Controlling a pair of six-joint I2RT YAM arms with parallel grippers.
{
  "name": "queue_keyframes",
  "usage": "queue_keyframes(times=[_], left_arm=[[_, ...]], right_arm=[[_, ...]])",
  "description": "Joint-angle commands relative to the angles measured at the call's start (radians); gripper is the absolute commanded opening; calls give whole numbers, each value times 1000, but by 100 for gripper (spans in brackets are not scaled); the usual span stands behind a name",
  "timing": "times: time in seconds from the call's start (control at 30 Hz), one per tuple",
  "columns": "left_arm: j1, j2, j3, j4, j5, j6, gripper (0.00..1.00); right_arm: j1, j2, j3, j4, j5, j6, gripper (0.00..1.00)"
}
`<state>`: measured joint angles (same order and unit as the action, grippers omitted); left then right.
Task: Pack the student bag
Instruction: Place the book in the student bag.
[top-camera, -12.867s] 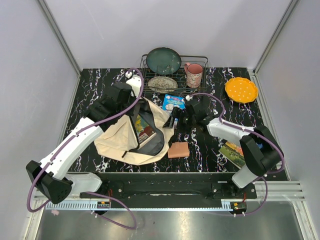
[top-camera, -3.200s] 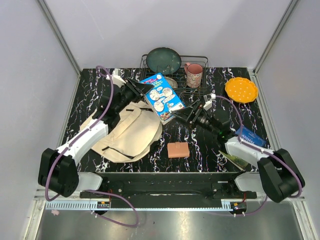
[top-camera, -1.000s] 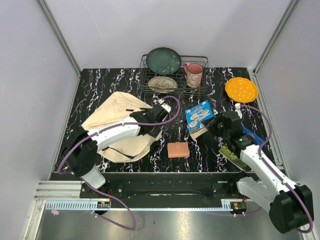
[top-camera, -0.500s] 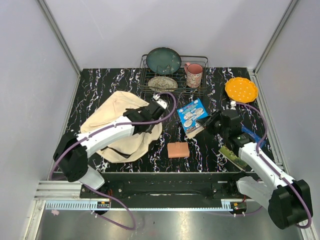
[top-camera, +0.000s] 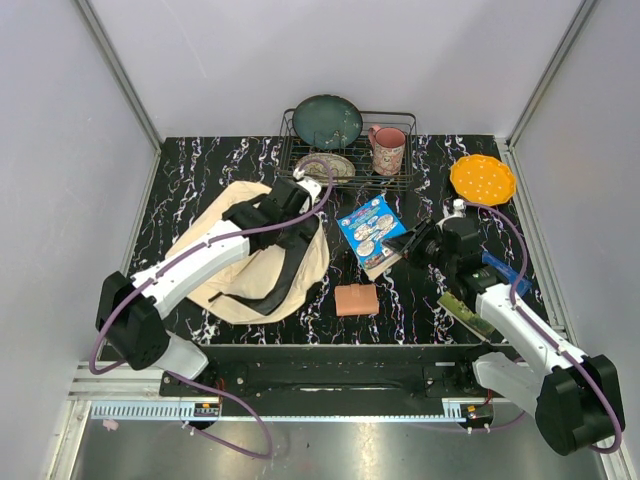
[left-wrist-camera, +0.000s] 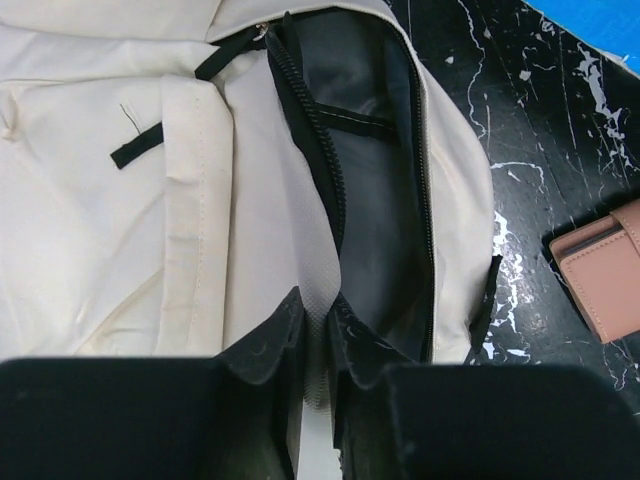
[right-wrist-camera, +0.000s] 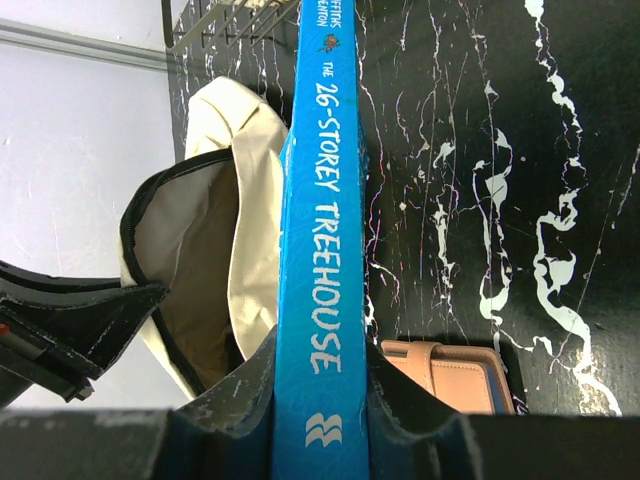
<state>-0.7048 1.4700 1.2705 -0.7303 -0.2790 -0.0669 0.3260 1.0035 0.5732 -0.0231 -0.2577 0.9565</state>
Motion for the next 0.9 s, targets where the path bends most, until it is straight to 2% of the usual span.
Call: queue_keyframes(times=[0.0, 0.03, 0.17, 0.3, 0.53, 0.7, 0.87], left_arm=[[19, -23, -16, 48, 86, -7, 7], [24, -23, -16, 49, 74, -16, 0], [42, -45, 7, 46, -43, -45, 0], [48, -91, 53, 40, -136, -54, 0], [51, -161, 156, 45, -348, -90, 0], [51, -171, 213, 62, -345, -73, 0], [50, -155, 219, 60, -312, -63, 0]], right_arm=[[-2, -20, 19, 130, -72, -9, 0], [-4, -22, 19, 143, -87, -10, 0], [-2, -35, 31, 230, -184, -24, 0], [-2, -45, 146, 160, -294, -120, 0], [-1, -11, 214, 149, -448, -104, 0], [41, 32, 221, 179, -482, -81, 0], [163, 125, 264, 178, -482, -105, 0]])
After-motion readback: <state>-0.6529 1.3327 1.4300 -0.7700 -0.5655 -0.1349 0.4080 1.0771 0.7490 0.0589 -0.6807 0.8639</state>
